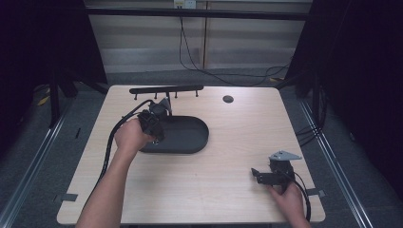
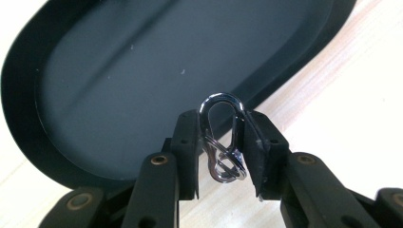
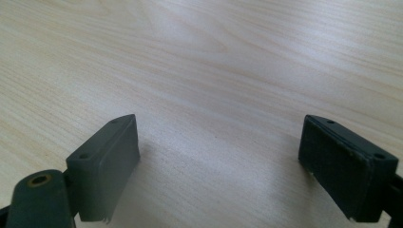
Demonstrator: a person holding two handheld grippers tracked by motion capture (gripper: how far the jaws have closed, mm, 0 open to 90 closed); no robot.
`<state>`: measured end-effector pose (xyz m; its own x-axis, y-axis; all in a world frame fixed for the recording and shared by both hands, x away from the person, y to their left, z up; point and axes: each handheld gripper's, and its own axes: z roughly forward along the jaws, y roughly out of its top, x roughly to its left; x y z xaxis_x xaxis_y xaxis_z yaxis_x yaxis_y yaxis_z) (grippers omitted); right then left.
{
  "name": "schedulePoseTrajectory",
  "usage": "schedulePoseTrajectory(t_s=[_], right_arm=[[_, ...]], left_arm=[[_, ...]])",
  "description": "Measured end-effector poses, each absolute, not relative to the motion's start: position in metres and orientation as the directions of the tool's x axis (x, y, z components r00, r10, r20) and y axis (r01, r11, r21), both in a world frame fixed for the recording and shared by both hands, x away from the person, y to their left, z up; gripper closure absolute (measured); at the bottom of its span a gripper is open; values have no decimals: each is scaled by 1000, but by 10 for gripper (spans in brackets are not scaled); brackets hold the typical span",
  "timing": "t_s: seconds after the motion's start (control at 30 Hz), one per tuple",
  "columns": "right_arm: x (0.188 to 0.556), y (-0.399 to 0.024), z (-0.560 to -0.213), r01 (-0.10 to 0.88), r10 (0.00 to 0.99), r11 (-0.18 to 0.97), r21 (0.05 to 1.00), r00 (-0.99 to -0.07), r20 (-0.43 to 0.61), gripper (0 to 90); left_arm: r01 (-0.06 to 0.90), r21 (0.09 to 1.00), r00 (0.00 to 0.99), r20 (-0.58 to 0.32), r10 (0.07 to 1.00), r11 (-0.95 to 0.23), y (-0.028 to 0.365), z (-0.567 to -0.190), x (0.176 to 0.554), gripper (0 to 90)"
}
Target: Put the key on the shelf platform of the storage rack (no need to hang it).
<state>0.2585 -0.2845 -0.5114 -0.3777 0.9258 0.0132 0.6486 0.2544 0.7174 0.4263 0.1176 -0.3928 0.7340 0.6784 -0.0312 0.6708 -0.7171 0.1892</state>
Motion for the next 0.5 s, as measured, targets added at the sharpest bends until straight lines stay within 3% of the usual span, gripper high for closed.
schedulePoseTrajectory(t_s=[0.5], right_arm=[[259, -284, -511, 649, 926, 253, 717, -377, 14, 128]], left_arm=[[666, 184, 739, -32, 673, -723, 106, -410, 433, 677]])
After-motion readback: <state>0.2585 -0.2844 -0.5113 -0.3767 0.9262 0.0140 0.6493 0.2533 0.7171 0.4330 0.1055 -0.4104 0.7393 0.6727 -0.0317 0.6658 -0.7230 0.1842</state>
